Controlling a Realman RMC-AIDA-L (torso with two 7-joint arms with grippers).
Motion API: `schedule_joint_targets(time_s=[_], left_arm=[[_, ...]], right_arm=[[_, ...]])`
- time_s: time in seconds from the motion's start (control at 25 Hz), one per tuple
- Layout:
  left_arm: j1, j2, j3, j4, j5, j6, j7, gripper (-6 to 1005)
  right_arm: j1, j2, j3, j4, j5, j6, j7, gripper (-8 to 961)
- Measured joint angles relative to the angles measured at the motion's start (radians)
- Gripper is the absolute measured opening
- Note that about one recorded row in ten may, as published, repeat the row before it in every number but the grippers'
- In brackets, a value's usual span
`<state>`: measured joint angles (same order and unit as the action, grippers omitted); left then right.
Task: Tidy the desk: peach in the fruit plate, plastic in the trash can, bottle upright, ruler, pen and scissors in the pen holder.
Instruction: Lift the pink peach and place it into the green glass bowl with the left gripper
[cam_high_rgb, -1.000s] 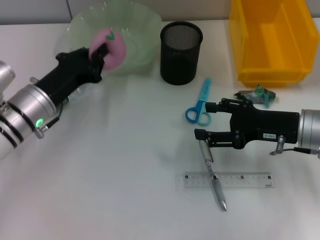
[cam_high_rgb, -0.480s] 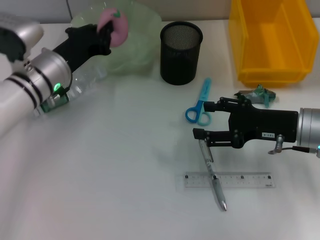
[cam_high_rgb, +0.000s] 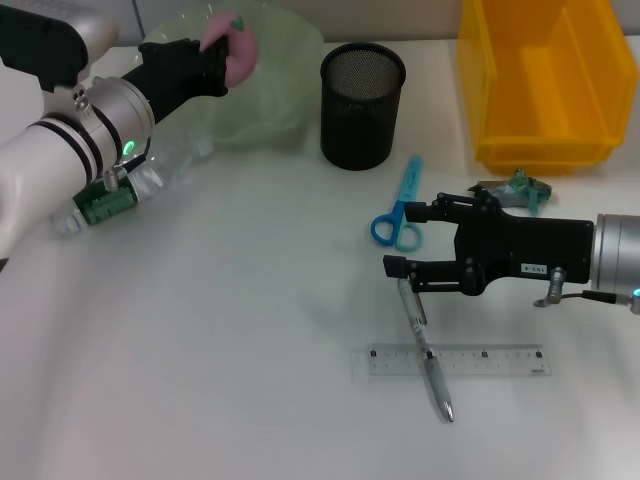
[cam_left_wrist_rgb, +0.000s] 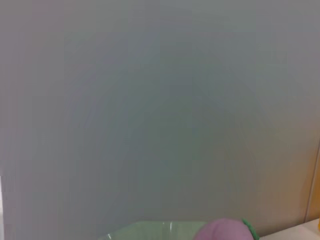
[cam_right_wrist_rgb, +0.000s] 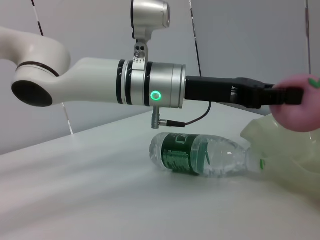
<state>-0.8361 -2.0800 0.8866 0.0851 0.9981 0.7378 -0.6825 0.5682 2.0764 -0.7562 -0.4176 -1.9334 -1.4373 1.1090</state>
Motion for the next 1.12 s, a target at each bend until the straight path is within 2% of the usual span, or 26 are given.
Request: schedule_joint_targets(time_s=[1.12], left_arm=[[0.008,-0.002,0.0,0.004,-0.001,0.021,-0.007,88]], right_arm=[[-0.001,0.001,0.0,-0.005,0.002,0.006,-0.01,749]])
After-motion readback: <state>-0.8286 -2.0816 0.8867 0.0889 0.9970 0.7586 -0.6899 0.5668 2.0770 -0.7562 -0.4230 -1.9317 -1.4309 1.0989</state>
